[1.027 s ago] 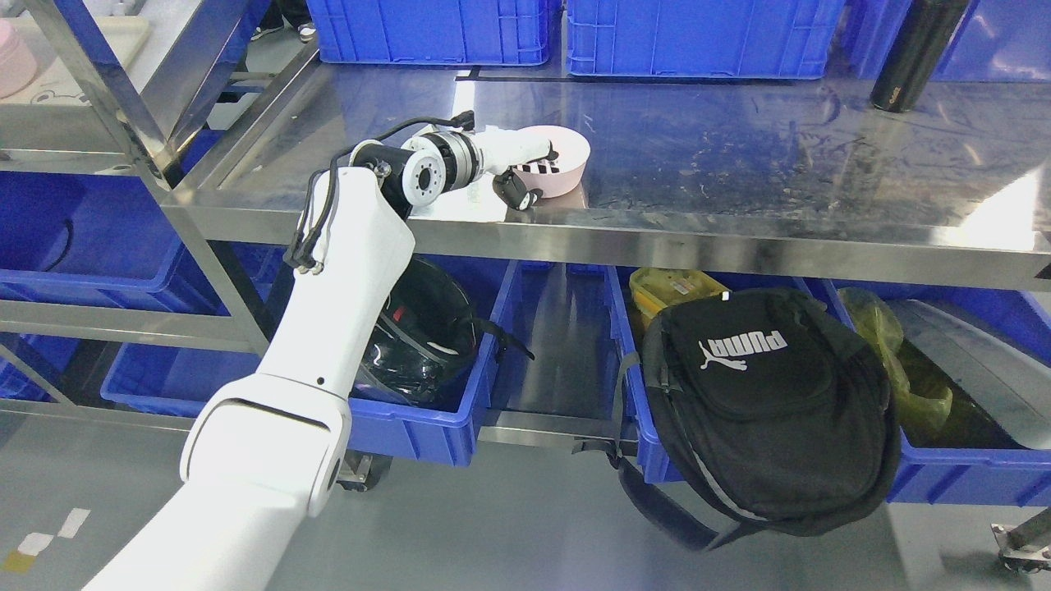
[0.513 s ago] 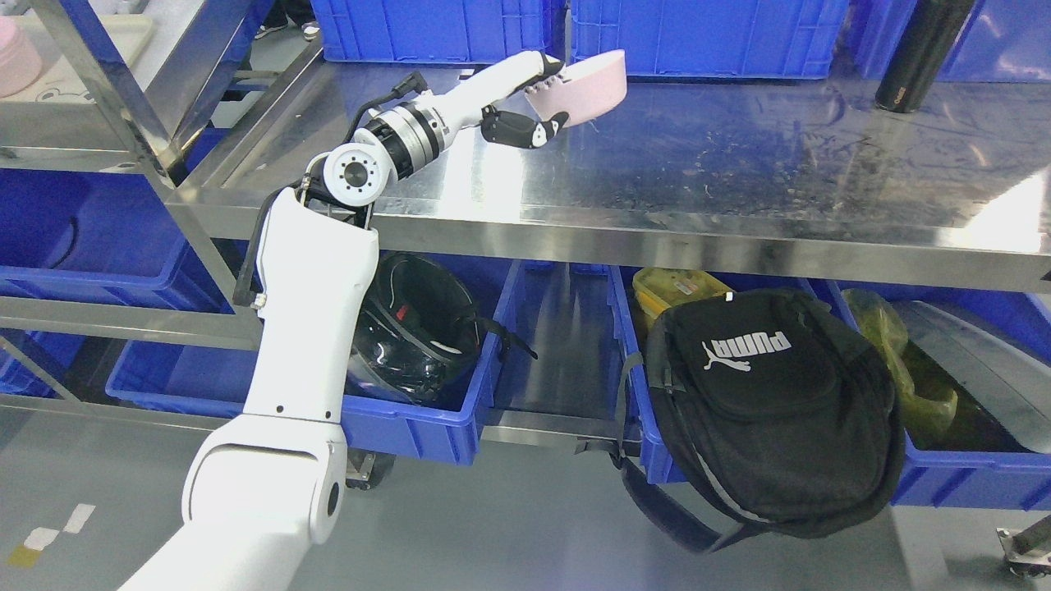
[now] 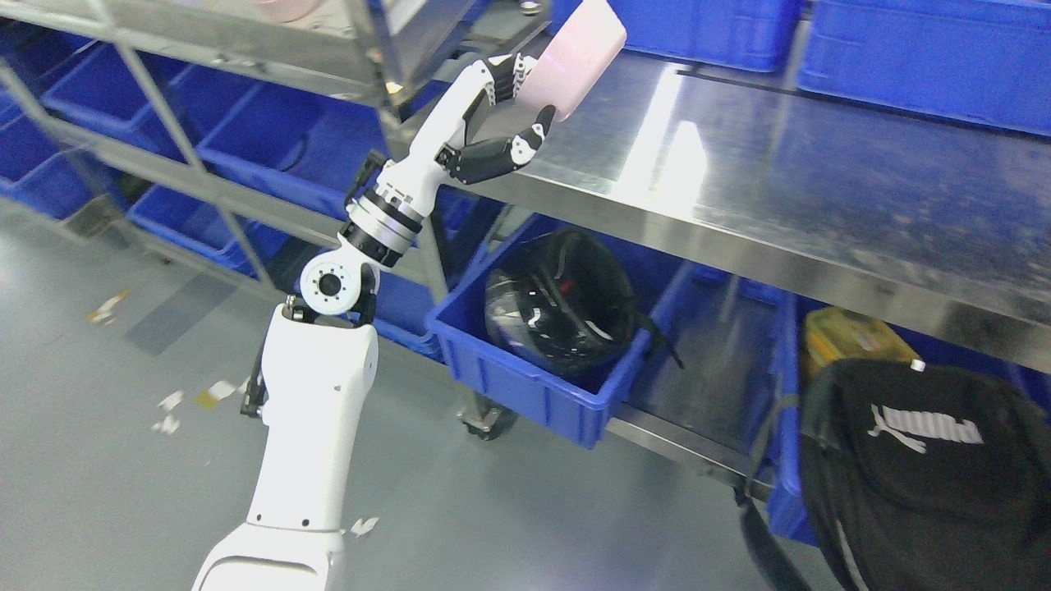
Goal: Stack pink IKEA bowl on shelf middle layer
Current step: 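Lift the pink bowl off the shelf with the left hand, then hold the pink bowl in the left hand while the robot turns to the other shelf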
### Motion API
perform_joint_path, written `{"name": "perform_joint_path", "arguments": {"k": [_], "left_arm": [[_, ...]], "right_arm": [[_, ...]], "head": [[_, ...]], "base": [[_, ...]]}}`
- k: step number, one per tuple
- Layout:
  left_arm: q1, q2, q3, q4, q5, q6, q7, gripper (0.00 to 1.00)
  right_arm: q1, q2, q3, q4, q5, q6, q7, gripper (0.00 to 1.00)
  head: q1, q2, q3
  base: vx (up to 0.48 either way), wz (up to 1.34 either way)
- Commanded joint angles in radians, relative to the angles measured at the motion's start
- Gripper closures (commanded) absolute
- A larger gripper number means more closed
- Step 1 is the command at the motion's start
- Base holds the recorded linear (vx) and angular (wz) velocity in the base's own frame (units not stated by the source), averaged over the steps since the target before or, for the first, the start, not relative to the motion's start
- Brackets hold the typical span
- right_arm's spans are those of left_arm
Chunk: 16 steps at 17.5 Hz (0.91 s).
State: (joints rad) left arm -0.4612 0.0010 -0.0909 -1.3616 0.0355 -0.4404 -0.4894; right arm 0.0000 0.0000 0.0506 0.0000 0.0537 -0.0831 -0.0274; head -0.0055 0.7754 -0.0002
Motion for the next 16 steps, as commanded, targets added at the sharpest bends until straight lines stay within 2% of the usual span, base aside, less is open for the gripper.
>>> {"name": "perform_joint_path", "arguments": {"k": [1, 9, 16], "left_arm": [[0.205, 0.016, -0.239, -0.145, 0.127, -0.076, 0.086, 1.0], [0.204, 0.016, -0.288, -0.156, 0.127, -0.078, 0.081, 1.0], [0.207, 0.016, -0.276, -0.159, 0.124, -0.078, 0.072, 1.0]], "right_arm": [[0.023, -0.017, 0.0, -0.017, 0.0, 0.0, 0.001, 0.0], [0.023, -0.017, 0.0, -0.017, 0.0, 0.0, 0.001, 0.0], [0.023, -0.017, 0.0, -0.017, 0.0, 0.0, 0.001, 0.0]], "head": [[0.0, 0.0, 0.0], [0.0, 0.0, 0.0], [0.0, 0.0, 0.0]], "base": [[-0.015, 1.1], [0.048, 1.25], [0.189, 1.1]]}}
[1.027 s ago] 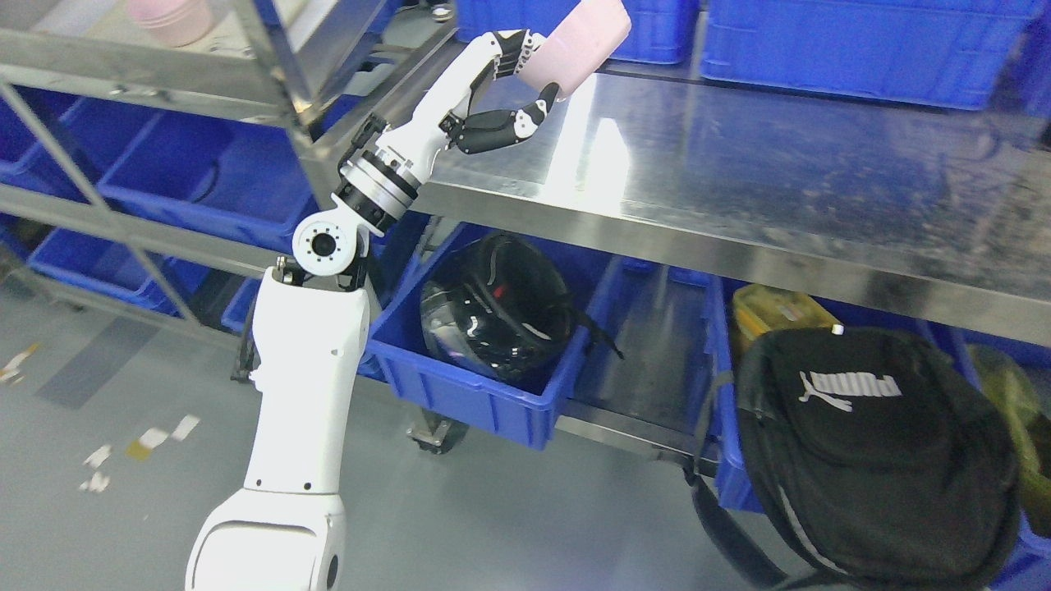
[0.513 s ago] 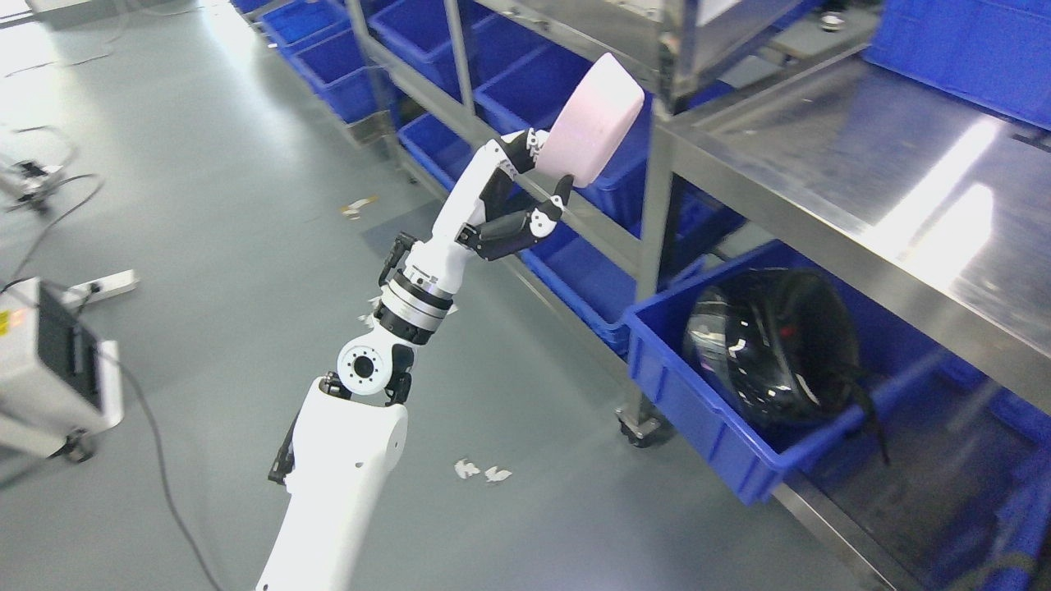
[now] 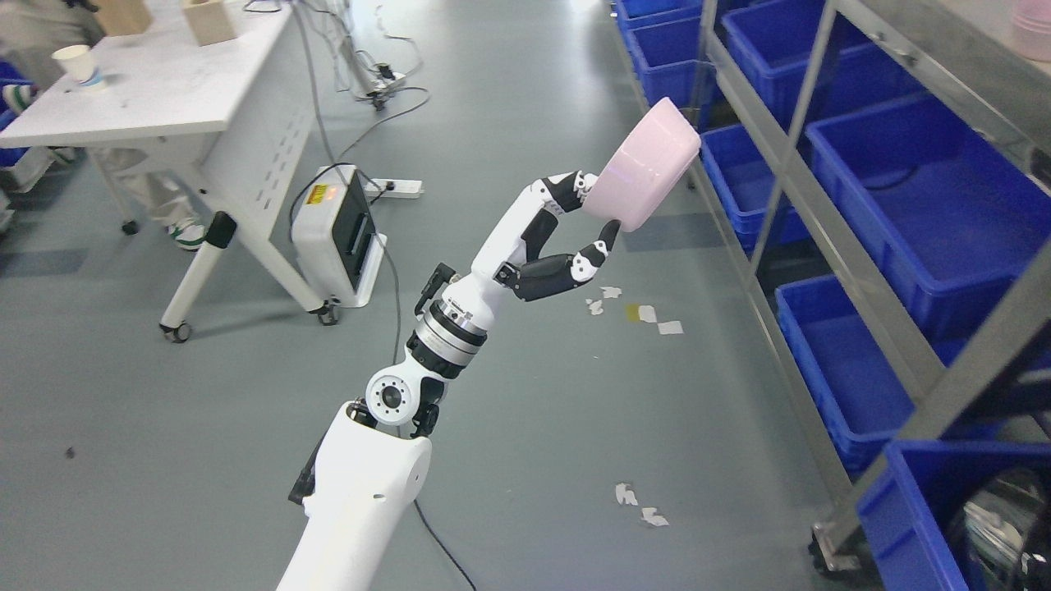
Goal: Stack pink IKEA bowl on shelf middle layer
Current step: 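Hold the pink bowl in the left hand while the robot turns to the other shelf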
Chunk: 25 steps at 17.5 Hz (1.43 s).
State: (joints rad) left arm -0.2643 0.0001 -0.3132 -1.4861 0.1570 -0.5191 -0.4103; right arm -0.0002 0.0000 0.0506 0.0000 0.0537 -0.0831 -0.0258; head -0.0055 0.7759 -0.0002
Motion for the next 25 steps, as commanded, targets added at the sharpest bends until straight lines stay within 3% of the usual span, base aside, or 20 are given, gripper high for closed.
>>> {"name": "perform_joint_path", "arguments": {"k": [1, 5, 10, 13, 17, 25], "left_arm": [[0.01, 0.017, -0.047, -0.034, 0.0, 0.002, -0.022, 1.0], [0.046, 0.017, 0.051, -0.059, -0.085, 0.008, -0.163, 1.0], [0.06, 0.145, 0.252, -0.06, -0.393, -0.007, -0.45, 0.99], [0.036, 0.161, 0.259, -0.074, -0.467, -0.065, -0.482, 0.99], [-0.036, 0.158, 0.275, -0.091, -0.471, -0.067, -0.489, 0.98], [-0.05, 0.163, 0.29, -0.097, -0.566, -0.145, -0.562, 0.98]], "right_arm": [[0.023, -0.017, 0.0, -0.017, 0.0, 0.0, 0.0, 0.0], [0.023, -0.017, 0.0, -0.017, 0.0, 0.0, 0.0, 0.0], [0.023, -0.017, 0.0, -0.017, 0.0, 0.0, 0.0, 0.0], [0.023, -0.017, 0.0, -0.017, 0.0, 0.0, 0.0, 0.0], [0.023, -0.017, 0.0, -0.017, 0.0, 0.0, 0.0, 0.0], [0.023, -0.017, 0.0, -0.017, 0.0, 0.0, 0.0, 0.0]], "head": [[0.0, 0.0, 0.0], [0.0, 0.0, 0.0], [0.0, 0.0, 0.0], [0.0, 0.0, 0.0], [0.0, 0.0, 0.0], [0.0, 0.0, 0.0]], "base": [[0.182, 0.65], [0.216, 0.47], [0.292, 0.19], [0.304, 0.01], [0.326, 0.0], [0.355, 0.0]]}}
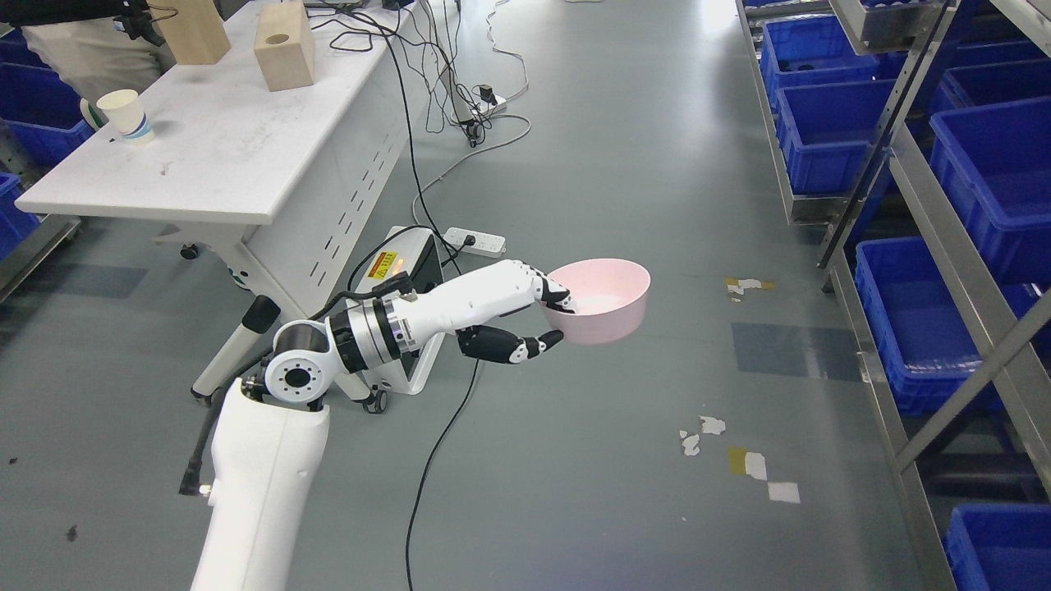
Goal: Stack pink IKEA bowl on shelf middle layer
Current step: 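Hold the pink bowl in the left hand while the robot turns to the other shelf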
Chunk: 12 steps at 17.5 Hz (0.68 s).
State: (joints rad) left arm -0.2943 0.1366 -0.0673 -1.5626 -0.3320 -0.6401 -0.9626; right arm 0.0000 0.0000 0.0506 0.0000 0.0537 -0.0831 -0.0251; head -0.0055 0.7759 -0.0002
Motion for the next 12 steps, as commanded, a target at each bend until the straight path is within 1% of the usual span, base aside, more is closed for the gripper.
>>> {"name": "perform_joint_path", "arguments": {"k": [1, 2, 4, 6, 8, 12], "left_arm": [[-0.017, 0.024, 0.037, -0.03, -0.105, -0.032, -0.011, 0.98], [-0.017, 0.014, 0.023, -0.036, -0.143, -0.036, -0.013, 0.98], [-0.026, -0.066, -0.011, -0.05, -0.202, -0.035, -0.019, 0.98], [-0.084, -0.081, -0.017, -0.053, -0.226, -0.035, -0.045, 0.98], [-0.114, -0.089, -0.023, -0.051, -0.242, -0.026, -0.047, 0.98], [-0.066, -0.097, -0.023, -0.051, -0.255, -0.046, -0.047, 0.98]], "right_arm": [[0.023, -0.018, 0.0, -0.017, 0.0, 0.0, -0.001, 0.0], [0.023, -0.018, 0.0, -0.017, 0.0, 0.0, -0.001, 0.0], [0.023, -0.018, 0.0, -0.017, 0.0, 0.0, -0.001, 0.0], [0.023, -0.018, 0.0, -0.017, 0.0, 0.0, -0.001, 0.0], [0.023, -0.018, 0.0, -0.017, 0.0, 0.0, -0.001, 0.0], [0.023, -0.018, 0.0, -0.017, 0.0, 0.0, -0.001, 0.0]], "head": [[0.0, 0.0, 0.0], [0.0, 0.0, 0.0], [0.0, 0.0, 0.0], [0.0, 0.0, 0.0], [0.0, 0.0, 0.0], [0.0, 0.0, 0.0]], "base": [[0.377, 0.0], [0.37, 0.02], [0.373, 0.04], [0.379, 0.07], [0.294, 0.07], [0.293, 0.06]]}}
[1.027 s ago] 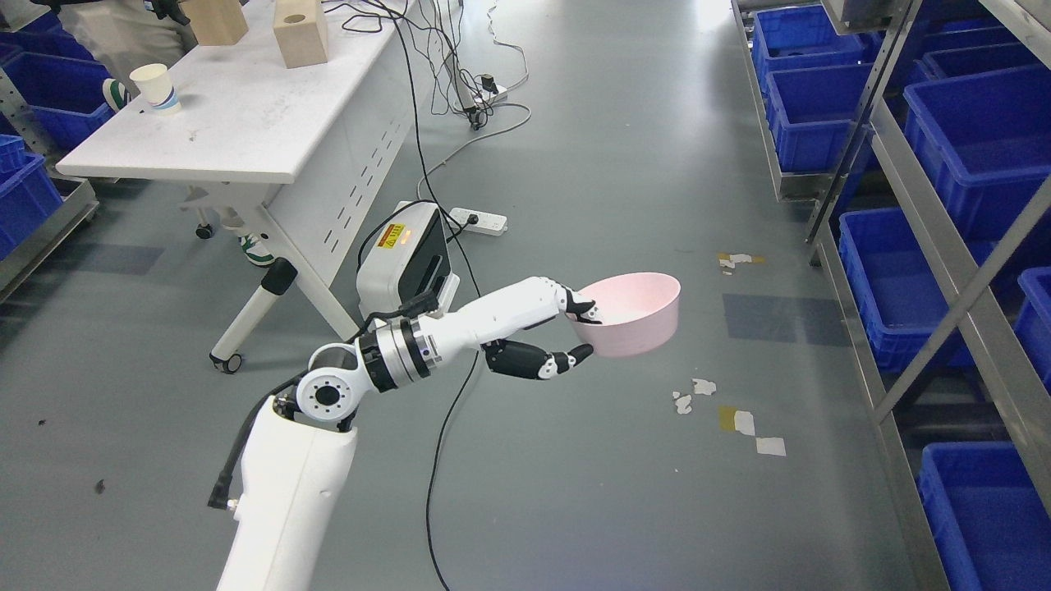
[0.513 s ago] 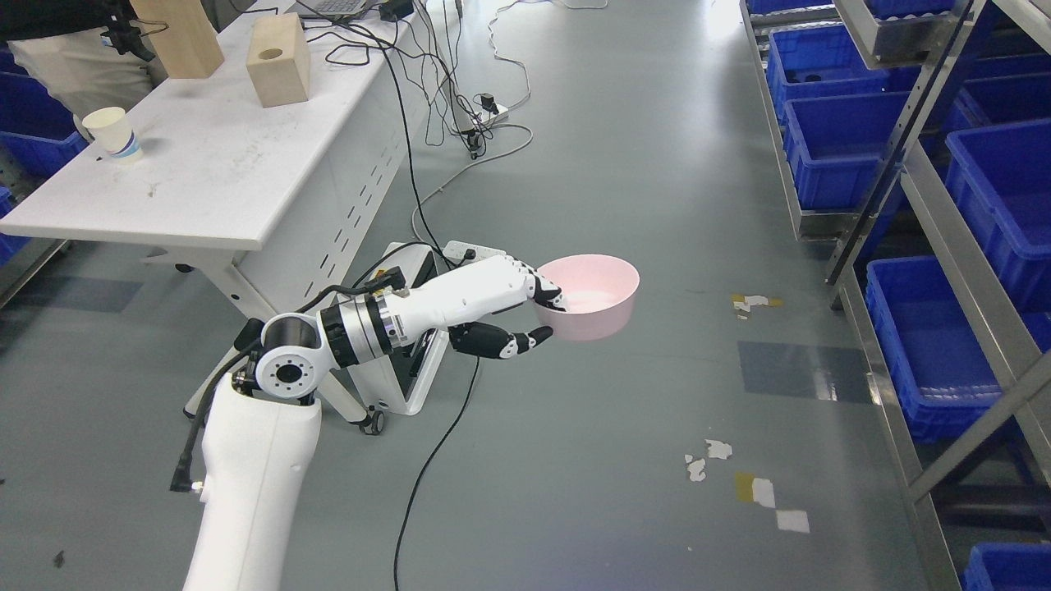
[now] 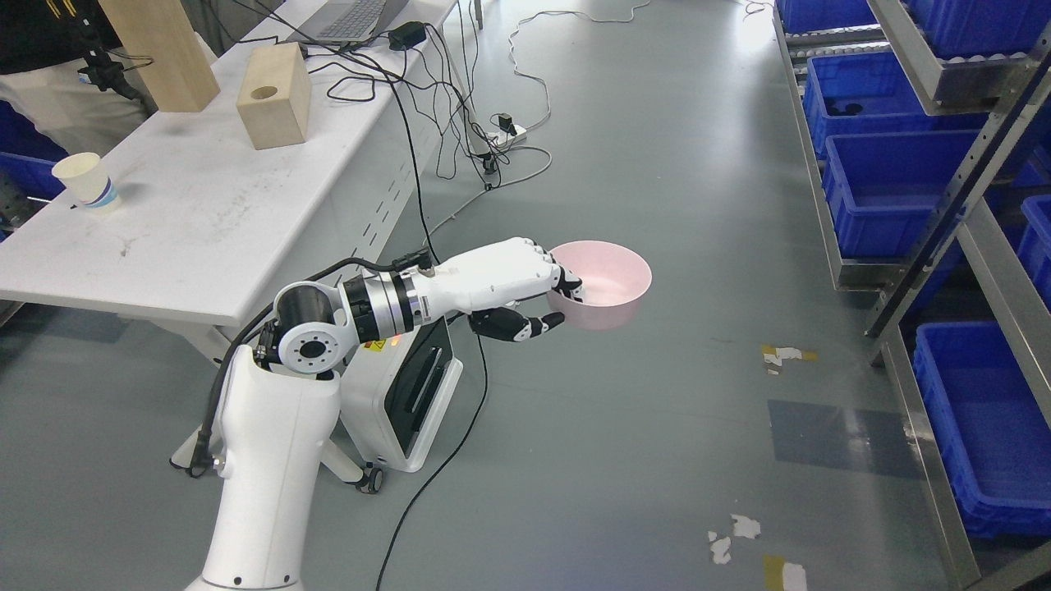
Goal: Stack pink IKEA bowl on shelf middle layer
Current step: 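Hold the pink bowl in the left hand while the robot turns to the other shelf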
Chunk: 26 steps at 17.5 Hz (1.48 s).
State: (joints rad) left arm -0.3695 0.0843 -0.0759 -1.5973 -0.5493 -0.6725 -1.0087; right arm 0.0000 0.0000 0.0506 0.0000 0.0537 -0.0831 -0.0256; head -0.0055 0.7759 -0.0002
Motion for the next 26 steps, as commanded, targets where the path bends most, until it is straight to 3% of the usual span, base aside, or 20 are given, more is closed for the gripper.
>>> {"name": "perform_joint_path", "arguments": {"k": [1, 6, 18, 26], "left_arm": [[0.009, -0.038, -0.005, -0.016, -0.038, -0.025, -0.001, 0.98], [-0.008, -0.028, 0.062, -0.018, -0.038, -0.036, -0.013, 0.97], [0.004, -0.006, 0.076, -0.018, -0.038, -0.056, -0.013, 0.97], [-0.038, -0.067, 0.059, -0.018, -0.034, -0.113, -0.025, 0.97]], "right_arm": [[0.023, -0.017, 0.0, -0.017, 0.0, 0.0, 0.0, 0.0], [0.023, -0.017, 0.0, -0.017, 0.0, 0.0, 0.0, 0.0], [0.023, -0.017, 0.0, -0.017, 0.0, 0.0, 0.0, 0.0], [0.023, -0.017, 0.0, -0.017, 0.0, 0.0, 0.0, 0.0]], "head": [[0.0, 0.0, 0.0], [0.0, 0.0, 0.0], [0.0, 0.0, 0.0], [0.0, 0.0, 0.0]], "base": [[0.279, 0.06], [0.224, 0.0], [0.084, -0.16], [0.062, -1.11]]}}
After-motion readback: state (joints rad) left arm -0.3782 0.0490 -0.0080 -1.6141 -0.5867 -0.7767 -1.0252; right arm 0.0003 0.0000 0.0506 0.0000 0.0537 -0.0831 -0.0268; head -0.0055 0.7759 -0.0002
